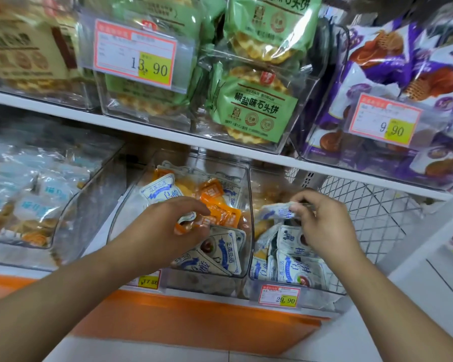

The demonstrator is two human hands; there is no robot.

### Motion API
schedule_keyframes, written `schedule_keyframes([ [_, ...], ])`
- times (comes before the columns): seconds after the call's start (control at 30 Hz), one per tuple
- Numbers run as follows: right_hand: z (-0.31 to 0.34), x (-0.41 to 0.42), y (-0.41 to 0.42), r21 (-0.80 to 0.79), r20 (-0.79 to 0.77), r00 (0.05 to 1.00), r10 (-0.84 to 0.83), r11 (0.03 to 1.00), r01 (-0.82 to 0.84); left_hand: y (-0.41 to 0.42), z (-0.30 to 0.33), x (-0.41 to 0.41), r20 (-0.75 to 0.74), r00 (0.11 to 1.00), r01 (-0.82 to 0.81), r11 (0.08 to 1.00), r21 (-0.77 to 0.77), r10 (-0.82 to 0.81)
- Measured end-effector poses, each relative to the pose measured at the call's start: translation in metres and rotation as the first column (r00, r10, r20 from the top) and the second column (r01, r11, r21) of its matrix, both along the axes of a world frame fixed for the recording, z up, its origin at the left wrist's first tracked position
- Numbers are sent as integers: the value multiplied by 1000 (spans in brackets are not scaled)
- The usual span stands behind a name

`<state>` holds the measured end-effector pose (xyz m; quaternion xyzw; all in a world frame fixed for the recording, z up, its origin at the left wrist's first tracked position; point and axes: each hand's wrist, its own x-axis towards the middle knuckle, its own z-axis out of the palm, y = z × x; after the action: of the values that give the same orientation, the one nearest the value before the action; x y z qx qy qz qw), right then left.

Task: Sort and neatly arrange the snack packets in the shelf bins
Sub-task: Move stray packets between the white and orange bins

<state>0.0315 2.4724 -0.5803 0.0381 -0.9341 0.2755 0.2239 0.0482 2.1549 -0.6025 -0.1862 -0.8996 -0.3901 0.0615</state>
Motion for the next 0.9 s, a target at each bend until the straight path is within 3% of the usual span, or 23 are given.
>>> schedule_keyframes([
  [0.1, 14, 14, -4, -262, -54, 996, -65, 964, 49, 3, 6, 8, 44, 999, -26, 998, 58, 23],
  [0.2, 30, 27, -21, -466, -22, 1000, -22, 885, 9, 7, 10, 13, 92, 995, 3, 979, 206, -23],
  [0.33, 32, 39, -64, -467, 86, 974, 210, 872, -147, 19, 20, 16, 203, 959, 76, 871, 485, -197],
  [0.43, 27, 35, -82, -417, 116, 948, 296, 881, -224, 22, 30, 13, 95, 993, 30, 916, 401, -74],
  [0.57, 19, 17, -61, -426, 95, 980, 172, 897, -116, 4, 27, -4, 73, 988, -151, 928, 339, 134],
  [0.67, 6, 10, -28, -232, 182, 979, 92, 971, -48, -10, 13, -13, 123, 978, -189, 969, 161, 170],
  [0.73, -5, 9, -11, 2, 322, 941, 103, 994, -109, -13, 5, -14, 161, 969, -200, 979, 49, 190],
  [0.8, -15, 8, -1, 114, 430, 891, 143, 971, -210, -15, 1, -16, 158, 969, -198, 980, 22, 192],
  [0.9, -27, 4, 2, 212, 343, 928, 145, 951, -227, -18, 2, -19, 160, 972, -176, 984, 30, 169],
])
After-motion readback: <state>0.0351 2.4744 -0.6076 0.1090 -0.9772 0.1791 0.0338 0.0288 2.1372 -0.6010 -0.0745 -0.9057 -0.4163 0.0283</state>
